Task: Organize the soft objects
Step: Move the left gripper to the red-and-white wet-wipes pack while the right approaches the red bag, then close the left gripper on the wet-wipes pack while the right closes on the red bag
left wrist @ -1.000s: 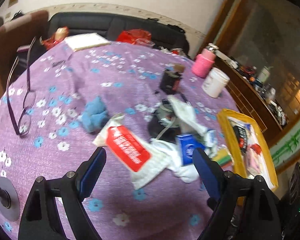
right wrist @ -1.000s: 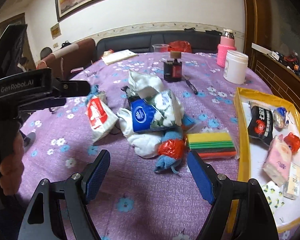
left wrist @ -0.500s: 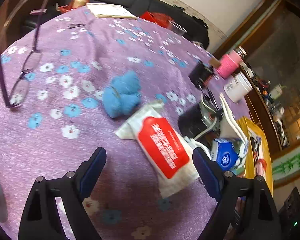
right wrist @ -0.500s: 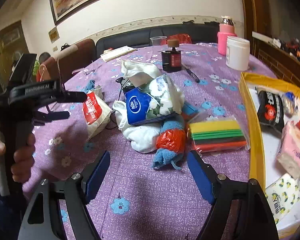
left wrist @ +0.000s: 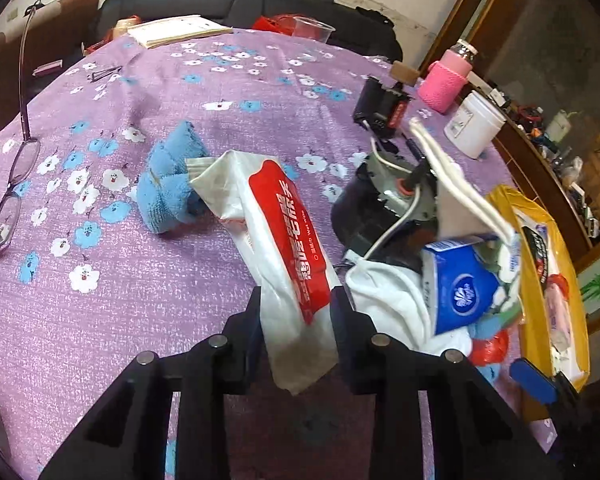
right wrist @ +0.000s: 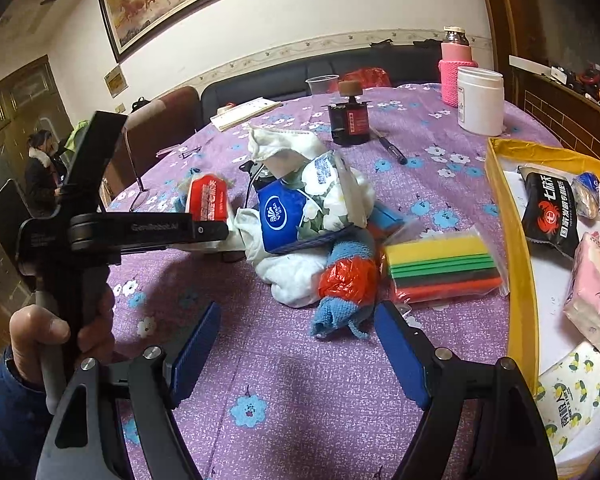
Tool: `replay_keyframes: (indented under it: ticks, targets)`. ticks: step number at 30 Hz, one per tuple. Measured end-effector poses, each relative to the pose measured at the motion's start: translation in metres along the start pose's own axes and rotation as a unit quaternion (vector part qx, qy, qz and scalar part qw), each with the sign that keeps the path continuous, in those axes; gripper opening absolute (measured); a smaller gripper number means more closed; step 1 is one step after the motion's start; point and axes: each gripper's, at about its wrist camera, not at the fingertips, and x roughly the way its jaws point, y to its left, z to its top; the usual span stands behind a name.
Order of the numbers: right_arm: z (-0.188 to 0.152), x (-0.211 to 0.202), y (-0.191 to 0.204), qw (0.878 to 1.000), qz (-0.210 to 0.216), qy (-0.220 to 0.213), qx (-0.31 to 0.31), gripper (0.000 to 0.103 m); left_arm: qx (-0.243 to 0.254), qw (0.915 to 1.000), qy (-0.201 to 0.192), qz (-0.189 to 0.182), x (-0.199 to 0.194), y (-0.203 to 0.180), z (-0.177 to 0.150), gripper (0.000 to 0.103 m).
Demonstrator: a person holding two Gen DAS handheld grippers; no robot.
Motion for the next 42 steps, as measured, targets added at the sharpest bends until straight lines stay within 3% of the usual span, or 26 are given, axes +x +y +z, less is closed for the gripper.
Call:
replay_keyframes:
  ticks: [6, 13, 18, 21, 23, 24, 26, 27, 28, 32, 33, 36, 37, 40, 41, 42]
  targets:
    - [0.002, 0.001, -0.005, 1.000, -0.003, 0.002, 0.012, 0.083, 0.014, 0.9995, -0.027, -0.001, -0.017, -0.002, -0.004, 0.019]
    - [0.027, 0.003, -0.009, 1.000, -0.025, 0.003, 0.010, 0.083, 0.018, 0.9991, -0.037, -0.012, -0.025, -0.003, -0.004, 0.018]
    - [0.048, 0.031, -0.013, 0.997, -0.061, 0.043, 0.000, 0.084, 0.011, 0.9996, -0.026, -0.004, -0.021, -0.001, -0.003, 0.018]
    - [0.042, 0.040, -0.012, 0.998, -0.020, 0.064, 0.014, 0.084, 0.004, 0.9998, -0.021, -0.001, -0.018, 0.002, -0.003, 0.018]
    - [0.034, 0.040, -0.002, 0.997, 0.009, 0.073, -0.004, 0.084, -0.004, 0.9999, -0.016, 0.000, -0.015, 0.005, -0.002, 0.022]
    - [0.031, 0.038, 0.003, 0.997, 0.018, 0.073, -0.017, 0.084, -0.005, 0.9999, -0.014, 0.000, -0.013, 0.006, -0.001, 0.030]
    - [0.028, 0.029, 0.006, 0.996, 0.051, 0.066, -0.023, 0.084, -0.011, 0.9998, -0.013, 0.005, -0.011, 0.008, 0.000, 0.051]
    - [0.027, 0.022, 0.003, 0.996, 0.068, 0.062, -0.017, 0.084, -0.016, 0.9997, -0.015, 0.008, -0.010, 0.009, 0.000, 0.068]
    - [0.027, 0.020, -0.001, 0.996, 0.069, 0.058, -0.011, 0.084, -0.023, 0.9995, -0.020, 0.010, -0.010, 0.011, 0.002, 0.077]
    - [0.029, 0.015, -0.017, 0.997, 0.048, 0.051, 0.007, 0.084, -0.027, 0.9994, -0.021, 0.009, -0.003, 0.011, 0.008, 0.077]
    - [0.028, 0.017, -0.017, 0.998, 0.041, 0.054, 0.005, 0.084, -0.020, 0.9996, -0.017, 0.014, 0.001, 0.008, 0.008, 0.072]
    - [0.026, 0.025, -0.015, 0.998, 0.019, 0.064, -0.007, 0.083, 0.009, 0.9992, -0.018, 0.034, 0.004, -0.002, 0.006, 0.036]
    - [0.026, 0.029, -0.014, 0.997, 0.011, 0.071, -0.010, 0.083, 0.017, 0.9991, -0.016, 0.037, 0.006, -0.004, 0.005, 0.034]
    - [0.026, 0.040, -0.012, 0.997, -0.010, 0.078, -0.011, 0.074, 0.037, 0.9980, -0.024, 0.045, 0.005, -0.011, 0.002, 0.034]
    - [0.025, 0.045, -0.014, 0.996, -0.022, 0.084, -0.009, 0.067, 0.038, 0.9982, -0.025, 0.040, 0.004, -0.012, 0.002, 0.034]
    - [0.023, 0.047, -0.016, 0.996, -0.022, 0.090, -0.001, 0.048, 0.039, 0.9982, -0.027, 0.038, 0.003, -0.012, 0.002, 0.034]
